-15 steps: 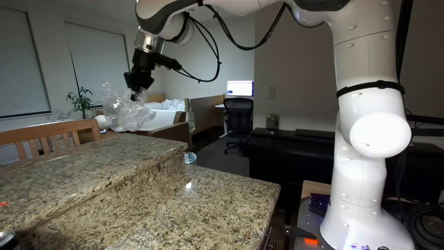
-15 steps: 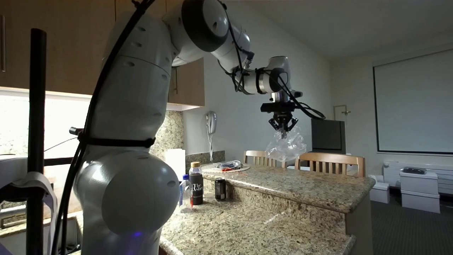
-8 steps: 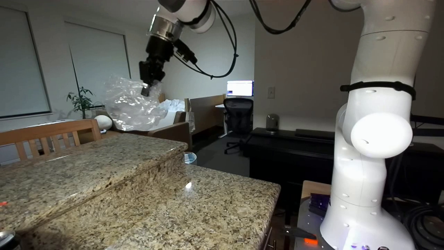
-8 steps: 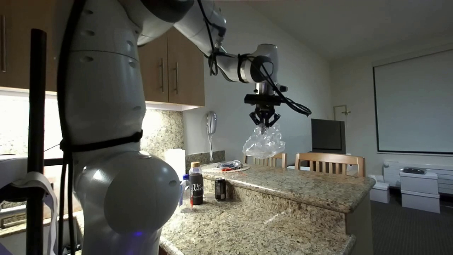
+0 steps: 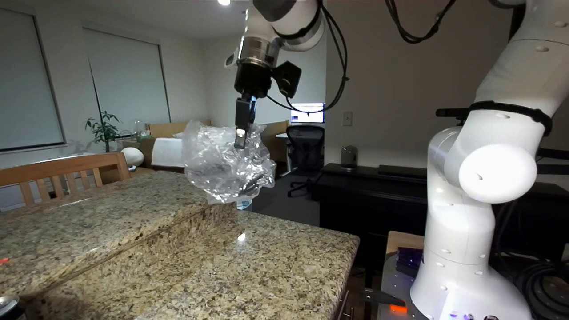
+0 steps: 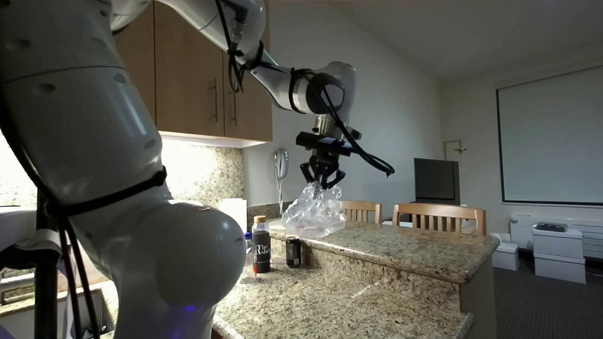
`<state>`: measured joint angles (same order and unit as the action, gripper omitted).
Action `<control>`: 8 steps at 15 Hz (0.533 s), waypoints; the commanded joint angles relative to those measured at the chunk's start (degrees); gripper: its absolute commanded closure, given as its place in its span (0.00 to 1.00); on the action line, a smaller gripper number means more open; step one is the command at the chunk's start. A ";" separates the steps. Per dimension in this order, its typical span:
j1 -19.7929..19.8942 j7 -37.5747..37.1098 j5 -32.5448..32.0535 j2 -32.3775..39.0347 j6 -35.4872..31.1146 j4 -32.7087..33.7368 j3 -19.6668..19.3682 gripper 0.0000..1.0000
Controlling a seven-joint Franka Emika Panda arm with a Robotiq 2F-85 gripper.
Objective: Remove the plastic from the top counter and put it on the bottom counter
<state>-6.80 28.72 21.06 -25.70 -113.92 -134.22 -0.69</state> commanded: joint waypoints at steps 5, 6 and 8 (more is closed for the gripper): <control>-1.31 1.70 -1.69 -4.88 -10.78 -16.75 -1.10 0.92; -1.24 1.22 -2.59 -3.87 -12.62 -17.29 -0.99 0.92; -1.92 1.29 -3.14 -2.55 -12.92 -18.03 -1.74 0.92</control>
<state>-7.63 29.12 19.29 -28.93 -124.46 -150.17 -1.39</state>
